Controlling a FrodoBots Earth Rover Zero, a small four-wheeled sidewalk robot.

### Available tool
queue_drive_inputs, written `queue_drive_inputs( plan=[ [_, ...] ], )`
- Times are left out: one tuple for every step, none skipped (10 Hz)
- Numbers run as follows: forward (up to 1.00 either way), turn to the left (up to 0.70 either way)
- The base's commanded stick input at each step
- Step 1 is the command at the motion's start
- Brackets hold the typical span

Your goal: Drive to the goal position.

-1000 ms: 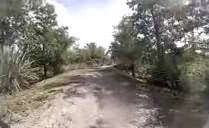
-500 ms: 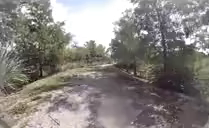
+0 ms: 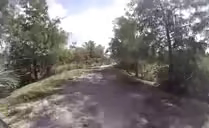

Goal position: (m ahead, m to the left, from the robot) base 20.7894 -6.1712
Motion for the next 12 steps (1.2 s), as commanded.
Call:
queue_drive_inputs(
  plan=[
    [0.85, 0.00],
    [0.85, 0.00],
    [0.85, 0.00],
    [0.85, 0.00],
    [0.85, 0.00],
    [0.85, 0.00],
    [0.85, 0.00],
    [0.85, 0.00],
    [0.85, 0.00],
    [0.85, 0.00],
    [0.85, 0.00],
    [0.85, 0.00]
  ],
)
